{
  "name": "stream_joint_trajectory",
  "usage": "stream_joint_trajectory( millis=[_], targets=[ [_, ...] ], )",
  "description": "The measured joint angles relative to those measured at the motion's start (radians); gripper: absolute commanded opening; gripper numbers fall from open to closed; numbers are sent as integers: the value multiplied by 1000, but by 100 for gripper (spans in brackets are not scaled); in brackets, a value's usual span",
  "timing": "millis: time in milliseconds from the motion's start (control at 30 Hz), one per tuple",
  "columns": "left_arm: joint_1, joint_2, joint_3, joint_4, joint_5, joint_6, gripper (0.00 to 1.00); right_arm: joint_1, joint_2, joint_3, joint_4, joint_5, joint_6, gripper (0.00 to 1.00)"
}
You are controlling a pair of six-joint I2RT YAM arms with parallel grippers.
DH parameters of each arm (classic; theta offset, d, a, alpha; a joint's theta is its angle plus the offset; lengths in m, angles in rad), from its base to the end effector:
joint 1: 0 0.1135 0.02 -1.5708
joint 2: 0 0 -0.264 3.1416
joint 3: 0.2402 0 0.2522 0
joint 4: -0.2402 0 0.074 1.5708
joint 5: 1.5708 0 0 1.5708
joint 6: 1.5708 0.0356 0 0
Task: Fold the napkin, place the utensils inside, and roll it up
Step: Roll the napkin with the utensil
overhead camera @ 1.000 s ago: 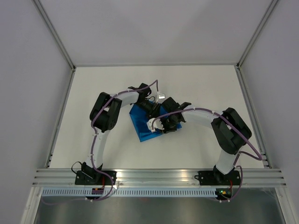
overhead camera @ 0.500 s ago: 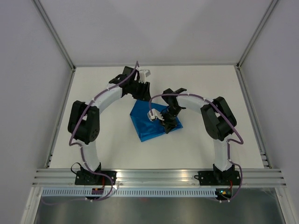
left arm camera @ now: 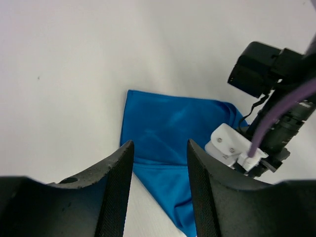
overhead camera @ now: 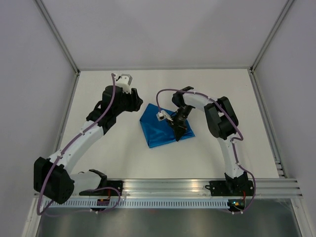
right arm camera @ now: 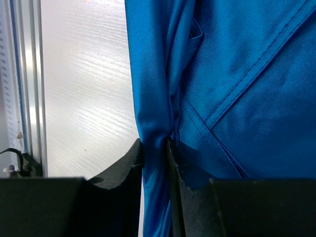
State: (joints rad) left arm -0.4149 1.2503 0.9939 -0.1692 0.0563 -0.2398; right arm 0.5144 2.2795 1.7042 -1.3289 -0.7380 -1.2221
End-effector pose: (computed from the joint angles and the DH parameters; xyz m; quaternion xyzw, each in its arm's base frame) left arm 0.2635 -0.1182 0.3147 0.0887 0.8356 -0.1965 0.5052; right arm 0.3340 0.2163 0.1362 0.6633 -0.6400 -0.3873 0.0219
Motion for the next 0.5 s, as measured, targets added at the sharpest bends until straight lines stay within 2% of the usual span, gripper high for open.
stream_joint_trajectory(
  millis=[67,300,500],
  targets=[
    [-43,-57,-42,35,-40,5,52,-2,25,31,-33,-7,6,20],
    [-341,-200,-211,116,-204,115,53,-7,105,132,-126,-18,44,20],
    [-477,-221,-264,128,-289,179,56,-14,145,180,-168,-32,78,19]
  ],
)
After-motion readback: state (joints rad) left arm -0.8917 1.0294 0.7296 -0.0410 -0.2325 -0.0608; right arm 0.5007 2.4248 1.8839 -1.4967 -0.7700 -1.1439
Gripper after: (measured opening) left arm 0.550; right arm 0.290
